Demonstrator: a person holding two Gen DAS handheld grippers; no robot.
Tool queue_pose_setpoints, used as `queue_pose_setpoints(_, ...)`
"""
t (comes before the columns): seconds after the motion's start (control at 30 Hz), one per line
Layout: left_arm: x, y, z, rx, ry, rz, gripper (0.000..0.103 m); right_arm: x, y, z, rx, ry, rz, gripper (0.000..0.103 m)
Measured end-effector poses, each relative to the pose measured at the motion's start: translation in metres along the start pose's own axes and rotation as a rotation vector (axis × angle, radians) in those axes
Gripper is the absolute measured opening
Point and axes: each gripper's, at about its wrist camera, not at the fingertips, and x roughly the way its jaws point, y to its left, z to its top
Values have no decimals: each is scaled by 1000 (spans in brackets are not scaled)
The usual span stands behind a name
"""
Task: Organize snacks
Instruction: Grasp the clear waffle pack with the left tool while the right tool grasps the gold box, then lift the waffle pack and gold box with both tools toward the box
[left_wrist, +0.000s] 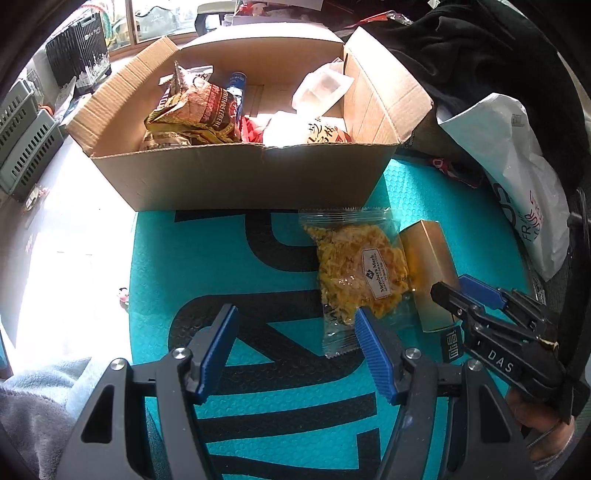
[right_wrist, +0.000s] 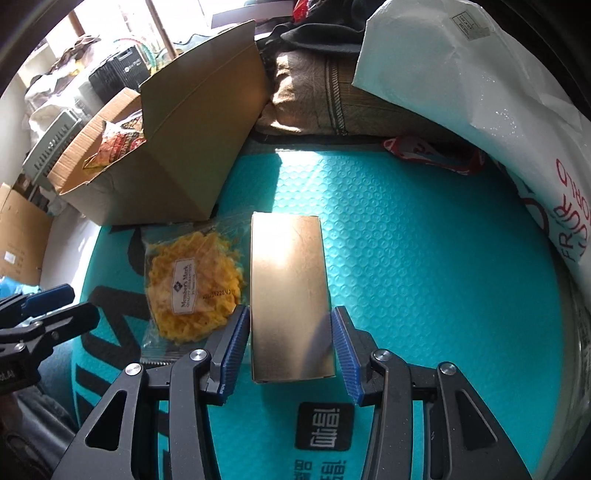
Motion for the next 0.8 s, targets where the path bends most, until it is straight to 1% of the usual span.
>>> queue_pose_setpoints(0.13, 4, 0, 1, 11, 11, -9, 64, -3, 25, -22, 2, 20, 54, 44)
queue_pose_setpoints(0.23, 7, -3, 3, 22, 2, -18, 64, -6, 36, -32, 34, 18, 83, 44)
queue_pose_setpoints(0.4, 14, -17, 8, 116, -40, 37, 64, -17, 28, -38, 110, -23, 32, 44)
queue_pose_setpoints(0.43, 18, -19, 10, 137, -37, 42, 64, -19, 24, -39, 121, -24, 28, 44)
queue_pose_setpoints(0.57, 42, -29, 10, 193, 43, 16, 64, -21, 12, -41, 140, -15, 6, 44)
queue_pose_setpoints(0.63, 53, -30, 8, 190, 68, 18, 77, -22, 8, -42, 143, -13, -8, 44)
queue_pose_setpoints(0.67, 58, -30, 7, 176, 88, 8, 93, -23, 7, -43, 146, -12, -11, 44)
queue_pose_setpoints(0.7, 64, -29, 6, 163, 113, 6, 98, -23, 5, -43, 151, -10, -12, 44)
queue_pose_setpoints(0.77, 75, -28, 3, 152, 147, 14, 98, -23, 3, -44, 161, -7, -9, 44)
queue_pose_setpoints(0.8, 75, -30, 1, 169, 137, 25, 99, -22, 3, -44, 164, -5, -7, 44)
